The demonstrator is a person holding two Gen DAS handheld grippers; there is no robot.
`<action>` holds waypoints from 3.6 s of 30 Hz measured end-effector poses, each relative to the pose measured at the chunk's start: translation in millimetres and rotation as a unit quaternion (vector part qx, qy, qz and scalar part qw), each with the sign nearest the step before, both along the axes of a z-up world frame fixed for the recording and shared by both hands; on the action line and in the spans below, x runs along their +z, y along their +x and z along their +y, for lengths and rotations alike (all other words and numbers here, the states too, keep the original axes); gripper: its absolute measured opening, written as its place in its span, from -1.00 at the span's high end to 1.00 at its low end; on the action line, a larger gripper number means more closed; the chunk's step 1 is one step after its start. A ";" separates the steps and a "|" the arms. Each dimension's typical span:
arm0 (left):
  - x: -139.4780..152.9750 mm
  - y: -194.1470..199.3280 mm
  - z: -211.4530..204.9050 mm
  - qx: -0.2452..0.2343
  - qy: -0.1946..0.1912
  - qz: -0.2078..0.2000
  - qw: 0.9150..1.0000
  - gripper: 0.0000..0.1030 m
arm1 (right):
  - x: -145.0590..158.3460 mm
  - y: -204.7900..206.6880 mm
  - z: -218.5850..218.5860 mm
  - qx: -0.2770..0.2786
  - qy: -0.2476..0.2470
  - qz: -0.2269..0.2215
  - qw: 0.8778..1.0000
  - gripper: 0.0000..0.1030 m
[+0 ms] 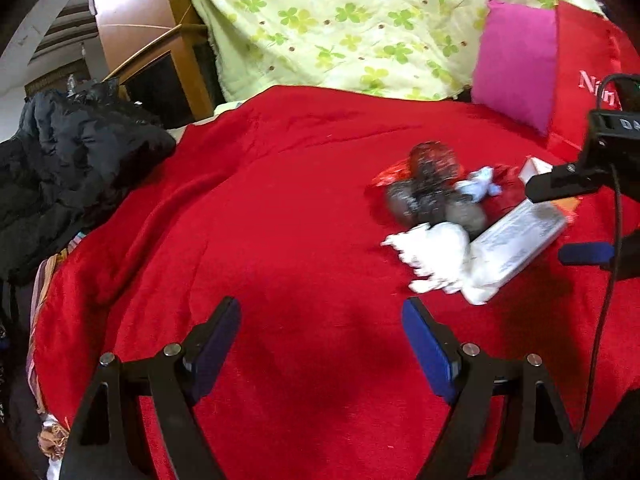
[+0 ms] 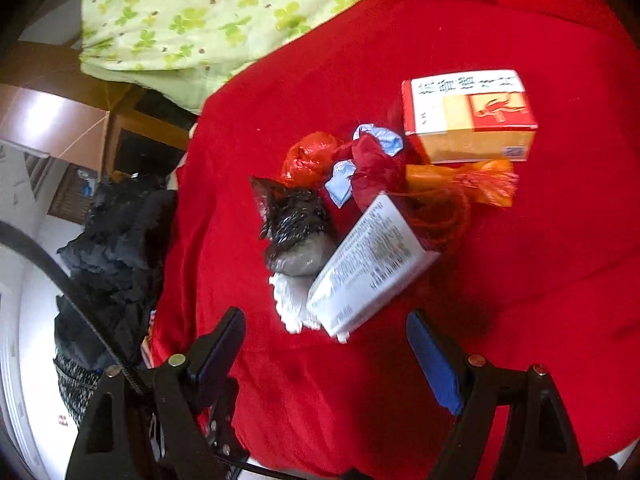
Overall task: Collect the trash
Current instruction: 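Grasp the white medicine box with the right gripper, then lower the left gripper onto the white tissue and grasp it, then drop the white tissue into the red basket with the left gripper while the right gripper drops the white box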
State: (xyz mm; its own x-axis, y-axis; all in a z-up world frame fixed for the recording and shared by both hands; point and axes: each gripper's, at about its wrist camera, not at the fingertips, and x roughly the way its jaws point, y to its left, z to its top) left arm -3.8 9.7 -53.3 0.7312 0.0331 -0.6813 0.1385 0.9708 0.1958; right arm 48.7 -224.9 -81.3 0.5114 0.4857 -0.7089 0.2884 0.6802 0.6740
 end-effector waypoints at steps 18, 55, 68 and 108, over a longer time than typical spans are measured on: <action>-16.6 27.7 38.6 0.066 0.000 0.021 0.998 -0.61 | -26.6 66.7 58.0 0.038 -0.166 0.024 0.985 -0.03; -11.0 30.4 -70.1 -0.035 0.023 0.023 0.999 -0.61 | 5.2 -45.0 -54.1 -0.026 -0.184 -0.104 0.977 0.04; -14.2 27.2 -89.9 -0.049 0.031 0.027 0.998 -0.61 | 0.8 -48.8 -67.5 -0.034 -0.172 -0.106 0.979 0.04; -44.5 66.5 -37.6 -0.012 -0.169 0.130 0.977 0.49 | 7.5 -64.2 -69.8 -0.008 -0.150 -0.148 0.977 0.04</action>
State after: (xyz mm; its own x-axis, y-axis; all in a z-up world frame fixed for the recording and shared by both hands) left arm 62.7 -27.9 -97.8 0.5297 -0.2405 -0.8134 0.1645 0.9699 -0.1797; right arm -15.5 -294.7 -73.8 0.7220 0.2690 -0.6375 0.1228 0.8569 0.5006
